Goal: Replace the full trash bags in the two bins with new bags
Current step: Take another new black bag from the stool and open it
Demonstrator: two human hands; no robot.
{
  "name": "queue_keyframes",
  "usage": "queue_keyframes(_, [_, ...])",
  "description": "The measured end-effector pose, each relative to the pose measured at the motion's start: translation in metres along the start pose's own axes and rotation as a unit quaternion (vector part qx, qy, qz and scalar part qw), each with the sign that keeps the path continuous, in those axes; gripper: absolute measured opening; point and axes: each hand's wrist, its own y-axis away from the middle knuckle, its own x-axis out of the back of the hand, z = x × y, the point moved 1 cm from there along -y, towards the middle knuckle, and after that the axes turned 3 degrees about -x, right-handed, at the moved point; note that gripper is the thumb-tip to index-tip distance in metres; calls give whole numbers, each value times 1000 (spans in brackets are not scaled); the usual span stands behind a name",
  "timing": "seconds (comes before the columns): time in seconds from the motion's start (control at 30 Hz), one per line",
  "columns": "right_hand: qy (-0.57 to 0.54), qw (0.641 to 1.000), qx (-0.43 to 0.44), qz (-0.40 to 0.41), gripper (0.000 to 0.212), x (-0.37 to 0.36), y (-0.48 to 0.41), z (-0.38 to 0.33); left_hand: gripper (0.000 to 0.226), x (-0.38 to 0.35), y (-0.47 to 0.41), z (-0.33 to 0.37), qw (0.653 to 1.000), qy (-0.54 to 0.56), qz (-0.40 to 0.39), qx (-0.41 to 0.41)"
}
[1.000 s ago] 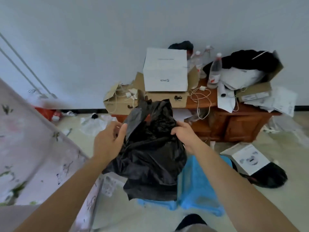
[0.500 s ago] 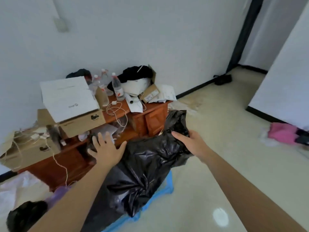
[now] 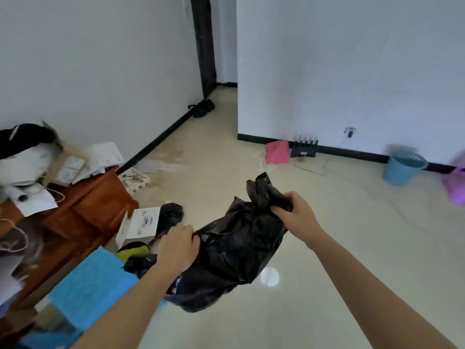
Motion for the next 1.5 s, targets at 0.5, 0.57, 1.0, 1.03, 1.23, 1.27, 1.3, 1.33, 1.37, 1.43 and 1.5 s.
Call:
queue_keyframes(0.5, [181,866,274,376,73,165,-167,8,14,-10,-295,246,972,82,100,-196])
queue_keyframes(0.57, [162,877,235,385,74,185,-198,2,15,-14,-341,273,965,95,95,-223])
queue_keyframes(1.0, [510,794,0,331,76,391,-333,110,14,-61,-524,545,855,154,76,-489])
queue_keyframes(1.03, [523,798,-84,288,79,411,-346,132,16,-69,-535,569,841,151,77,-513])
queue_keyframes(1.23, [428,850,-242,188,24,532,-426,224,29,-105,-613,692,804,69,32,-589])
queue_keyframes(1.27, [414,857,-237,197,24,552,-441,229,35,-106,-626,708,803,54,20,-593])
queue_keyframes(1.3, [407,860,-228,206,24,572,-457,230,40,-107,-639,723,804,37,17,-593])
queue_keyframes(1.33, [403,863,-220,211,24,590,-473,230,45,-108,-653,736,806,26,19,-591])
queue_keyframes(1.37, [399,866,-212,214,24,606,-489,228,47,-109,-668,747,809,24,24,-587])
queue_keyframes(1.43, [398,869,-192,222,25,633,-520,226,43,-113,-697,769,821,20,26,-570])
queue_keyframes(1.5, [399,870,-186,219,26,656,-553,228,33,-119,-730,796,850,-12,-13,-526])
